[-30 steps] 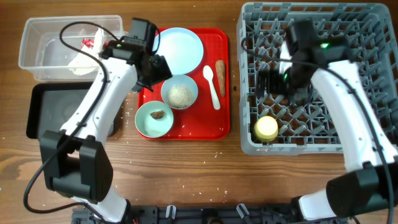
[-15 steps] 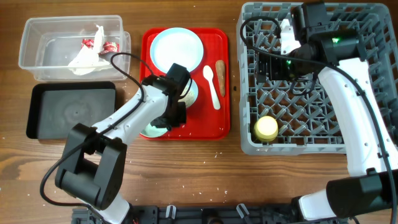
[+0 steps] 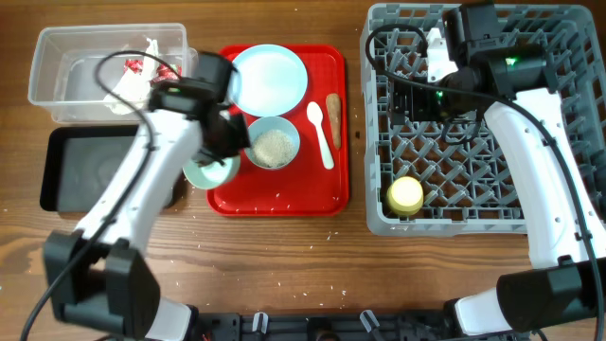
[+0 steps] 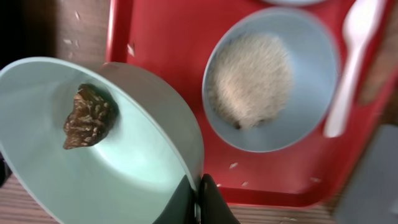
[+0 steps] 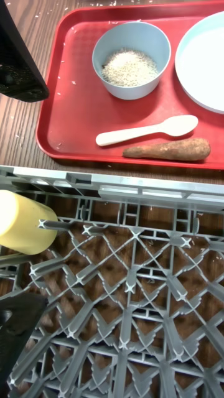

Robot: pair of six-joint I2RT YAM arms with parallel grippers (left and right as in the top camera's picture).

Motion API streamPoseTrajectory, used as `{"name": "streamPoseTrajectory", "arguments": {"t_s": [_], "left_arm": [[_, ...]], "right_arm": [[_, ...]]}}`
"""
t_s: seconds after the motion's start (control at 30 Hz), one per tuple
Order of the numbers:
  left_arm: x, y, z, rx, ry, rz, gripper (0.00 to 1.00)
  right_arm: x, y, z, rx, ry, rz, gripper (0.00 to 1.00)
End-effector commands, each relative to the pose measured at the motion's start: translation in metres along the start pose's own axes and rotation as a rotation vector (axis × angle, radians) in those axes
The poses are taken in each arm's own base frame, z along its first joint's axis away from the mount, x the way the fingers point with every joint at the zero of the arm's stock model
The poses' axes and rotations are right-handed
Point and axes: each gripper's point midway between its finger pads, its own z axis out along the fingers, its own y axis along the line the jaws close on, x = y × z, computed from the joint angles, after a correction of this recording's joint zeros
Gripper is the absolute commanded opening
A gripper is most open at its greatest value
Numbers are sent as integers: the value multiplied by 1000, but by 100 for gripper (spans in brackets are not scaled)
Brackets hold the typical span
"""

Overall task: Sort waste into correct bins and load items into the dishwasher rack
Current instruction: 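Grasp light green bowl with left gripper and tip scraps onto black tray, then set light green bowl back on red tray with left gripper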

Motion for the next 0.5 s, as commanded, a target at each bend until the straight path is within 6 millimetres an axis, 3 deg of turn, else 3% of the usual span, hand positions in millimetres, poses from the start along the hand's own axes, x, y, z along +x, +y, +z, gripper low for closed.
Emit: {"name": "streamPoseTrajectory", "arguments": {"t_s": [0.0,0.07,0.23,0.33,0.47], "left_arm": [[-21,13,-40,155,-70,-47,4],[-29,26,-51,268,-70,-55,4],[-47,91,-83,616,-164,-87,4],[-44,142,-79,744,-224,-195,4],[-51,183,-72,966,-298,-369,4]], "right_arm": [[-6,2,-5,5,-25,-52,100],[-5,2,-5,5,-25,-52,100],[-6,2,-5,5,-27,-52,100],[-7,2,-5,4,-29,-53,100],[-6,2,-5,5,-29,-58,100]]}}
